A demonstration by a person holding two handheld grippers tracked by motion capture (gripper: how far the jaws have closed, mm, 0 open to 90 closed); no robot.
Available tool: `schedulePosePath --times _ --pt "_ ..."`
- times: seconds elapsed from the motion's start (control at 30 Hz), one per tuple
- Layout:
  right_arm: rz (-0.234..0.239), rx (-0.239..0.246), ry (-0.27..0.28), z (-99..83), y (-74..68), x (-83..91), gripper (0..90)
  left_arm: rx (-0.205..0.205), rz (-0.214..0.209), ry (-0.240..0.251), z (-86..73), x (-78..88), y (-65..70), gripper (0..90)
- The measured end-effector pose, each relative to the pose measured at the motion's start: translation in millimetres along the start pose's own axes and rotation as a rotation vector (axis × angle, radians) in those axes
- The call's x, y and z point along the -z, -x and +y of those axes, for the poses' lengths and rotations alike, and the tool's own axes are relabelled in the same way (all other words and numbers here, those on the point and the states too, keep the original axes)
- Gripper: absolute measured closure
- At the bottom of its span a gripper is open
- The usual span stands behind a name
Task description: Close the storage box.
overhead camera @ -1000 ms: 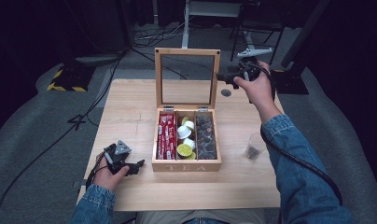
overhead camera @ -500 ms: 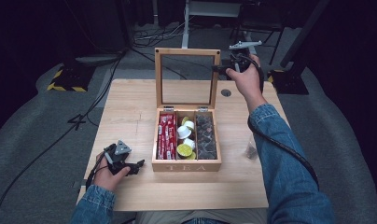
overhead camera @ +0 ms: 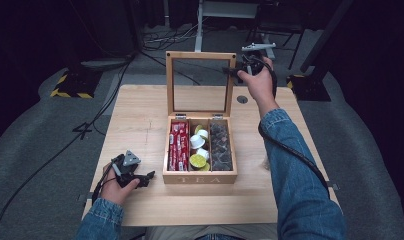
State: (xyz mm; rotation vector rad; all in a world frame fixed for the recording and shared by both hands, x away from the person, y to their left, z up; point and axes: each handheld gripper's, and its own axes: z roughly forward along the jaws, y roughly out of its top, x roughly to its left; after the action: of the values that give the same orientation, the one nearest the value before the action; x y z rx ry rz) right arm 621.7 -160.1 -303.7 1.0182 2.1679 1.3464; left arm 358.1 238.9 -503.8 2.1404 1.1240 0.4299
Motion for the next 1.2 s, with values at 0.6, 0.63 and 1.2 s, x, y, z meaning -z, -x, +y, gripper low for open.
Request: schedulePosePath --times 0.6,0.63,1.2 --pt "0.023 0.014 0.009 0.9 -9.3 18.9 46.2 0.0 0.001 0.0 0.2 -0.3 -0.1 17.9" --pt "0.026 0.019 0.01 0.8 -10.3 21.6 46.8 0.001 0.001 0.0 0.3 -0.4 -0.1 17.8" --pt "0.108 0.093 0.023 -11.1 -34.1 70.1 52.6 0.01 0.003 0.0 1.8 -1.9 0.4 17.8"
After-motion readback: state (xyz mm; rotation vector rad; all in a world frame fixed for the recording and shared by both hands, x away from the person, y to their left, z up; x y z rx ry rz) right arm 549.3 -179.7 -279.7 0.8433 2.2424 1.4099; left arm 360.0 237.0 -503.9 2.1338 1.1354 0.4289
